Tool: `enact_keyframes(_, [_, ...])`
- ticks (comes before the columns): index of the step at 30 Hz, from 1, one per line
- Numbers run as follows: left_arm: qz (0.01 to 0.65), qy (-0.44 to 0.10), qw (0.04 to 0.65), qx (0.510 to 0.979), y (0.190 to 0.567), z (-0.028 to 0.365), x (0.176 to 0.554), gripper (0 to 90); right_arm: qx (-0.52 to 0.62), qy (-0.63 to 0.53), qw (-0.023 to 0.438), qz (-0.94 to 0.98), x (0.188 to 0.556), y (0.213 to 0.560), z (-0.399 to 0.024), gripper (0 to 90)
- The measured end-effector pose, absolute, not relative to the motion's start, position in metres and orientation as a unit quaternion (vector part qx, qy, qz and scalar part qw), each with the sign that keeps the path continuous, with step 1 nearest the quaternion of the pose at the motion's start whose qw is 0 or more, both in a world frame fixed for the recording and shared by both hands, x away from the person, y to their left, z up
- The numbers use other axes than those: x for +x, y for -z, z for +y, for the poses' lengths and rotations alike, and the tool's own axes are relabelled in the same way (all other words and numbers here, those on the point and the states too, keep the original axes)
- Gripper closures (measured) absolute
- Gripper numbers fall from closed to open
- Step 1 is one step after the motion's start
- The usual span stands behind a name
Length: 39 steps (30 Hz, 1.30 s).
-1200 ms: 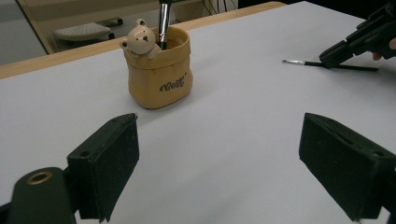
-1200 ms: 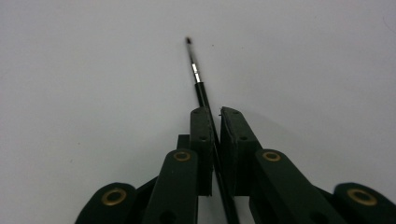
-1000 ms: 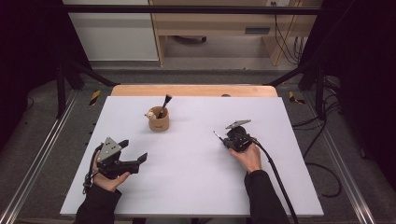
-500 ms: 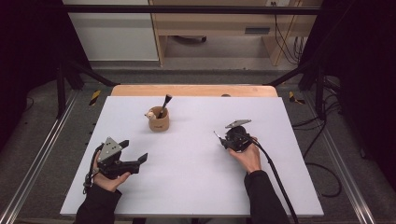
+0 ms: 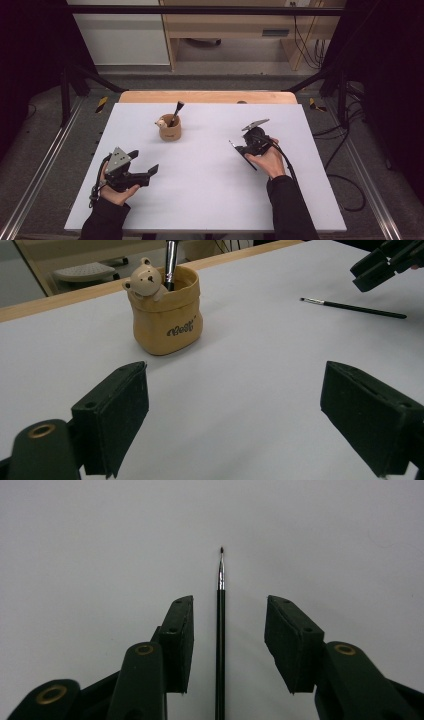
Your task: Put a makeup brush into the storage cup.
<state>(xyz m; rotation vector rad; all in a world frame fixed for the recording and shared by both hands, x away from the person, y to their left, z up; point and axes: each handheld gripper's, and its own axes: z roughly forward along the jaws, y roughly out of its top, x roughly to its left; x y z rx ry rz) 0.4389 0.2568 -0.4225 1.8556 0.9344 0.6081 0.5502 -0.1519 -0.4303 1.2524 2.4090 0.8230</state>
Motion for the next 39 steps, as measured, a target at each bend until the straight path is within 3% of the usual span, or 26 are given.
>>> enact_keyframes(12, [0.382, -0.246, 0.469, 0.757, 0.423, 0.257, 0.439, 11.1, 0.428, -0.223, 0.127, 0.867, 0.563, 0.438, -0.143, 61.2])
enact_keyframes(39, [0.38, -0.247, 0.468, 0.759, 0.423, 0.255, 0.439, 11.2, 0.431, -0.18, 0.092, 0.879, 0.562, 0.452, -0.144, 85.4])
